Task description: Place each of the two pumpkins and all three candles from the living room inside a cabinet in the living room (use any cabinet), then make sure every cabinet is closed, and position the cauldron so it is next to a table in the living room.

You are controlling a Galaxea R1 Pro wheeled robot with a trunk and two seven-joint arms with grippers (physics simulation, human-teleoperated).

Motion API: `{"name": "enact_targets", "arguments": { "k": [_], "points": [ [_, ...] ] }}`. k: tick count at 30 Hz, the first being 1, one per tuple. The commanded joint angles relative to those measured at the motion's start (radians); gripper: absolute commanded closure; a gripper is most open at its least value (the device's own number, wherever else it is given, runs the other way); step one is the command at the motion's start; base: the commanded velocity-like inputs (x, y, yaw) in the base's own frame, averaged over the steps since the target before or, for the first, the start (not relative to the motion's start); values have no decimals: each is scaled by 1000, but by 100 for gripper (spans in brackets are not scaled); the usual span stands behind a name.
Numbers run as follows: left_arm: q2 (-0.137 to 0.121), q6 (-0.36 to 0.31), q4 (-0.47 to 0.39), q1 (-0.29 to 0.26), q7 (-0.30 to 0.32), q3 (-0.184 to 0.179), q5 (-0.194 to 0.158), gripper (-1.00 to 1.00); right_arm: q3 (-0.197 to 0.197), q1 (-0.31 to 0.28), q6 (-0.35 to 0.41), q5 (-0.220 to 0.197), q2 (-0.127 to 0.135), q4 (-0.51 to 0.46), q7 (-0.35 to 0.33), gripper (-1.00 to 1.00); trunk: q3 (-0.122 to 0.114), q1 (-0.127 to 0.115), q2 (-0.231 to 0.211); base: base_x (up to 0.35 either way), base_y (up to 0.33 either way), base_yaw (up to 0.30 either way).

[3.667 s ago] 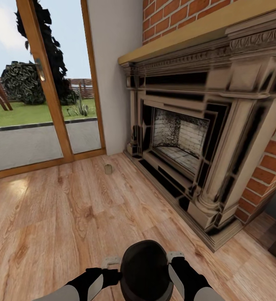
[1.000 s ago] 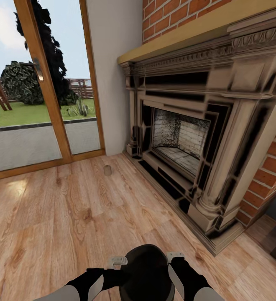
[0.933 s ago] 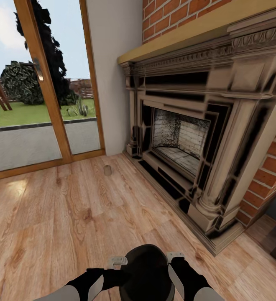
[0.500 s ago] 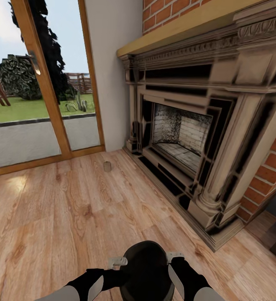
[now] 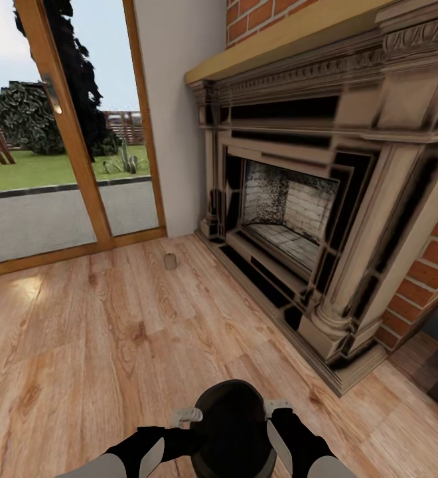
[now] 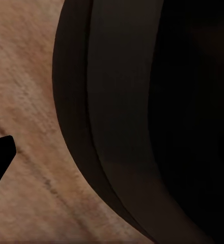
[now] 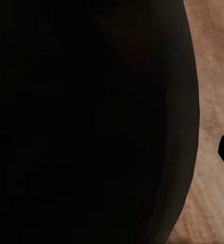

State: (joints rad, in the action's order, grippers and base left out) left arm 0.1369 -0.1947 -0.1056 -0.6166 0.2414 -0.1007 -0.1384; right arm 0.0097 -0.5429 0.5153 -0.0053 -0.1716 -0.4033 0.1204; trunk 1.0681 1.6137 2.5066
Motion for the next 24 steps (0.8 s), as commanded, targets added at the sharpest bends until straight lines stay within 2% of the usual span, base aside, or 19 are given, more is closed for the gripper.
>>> {"name": "enact_targets", "arguments": {
  "k": [1, 6, 7, 24],
  "points": [
    [0, -6, -2, 0, 1, -8, -10, -100, 1, 0, 6, -1, 0, -2, 4, -100, 1, 0, 0, 0, 0, 0],
    [0, -6, -2, 0, 1, -8, -10, -100, 1, 0, 6, -1, 0, -2, 4, -100, 1, 0, 0, 0, 0, 0],
    [0, -6, -2, 0, 1, -8, -10, 100, 1, 0, 6, -1, 0, -2, 4, -100, 1, 0, 0, 0, 0, 0],
    [0, -6, -2, 0, 1, -8, -10, 100, 2, 0, 6, -2, 0, -2, 4, -100, 1, 0, 0, 0, 0, 0]
  ]
}}
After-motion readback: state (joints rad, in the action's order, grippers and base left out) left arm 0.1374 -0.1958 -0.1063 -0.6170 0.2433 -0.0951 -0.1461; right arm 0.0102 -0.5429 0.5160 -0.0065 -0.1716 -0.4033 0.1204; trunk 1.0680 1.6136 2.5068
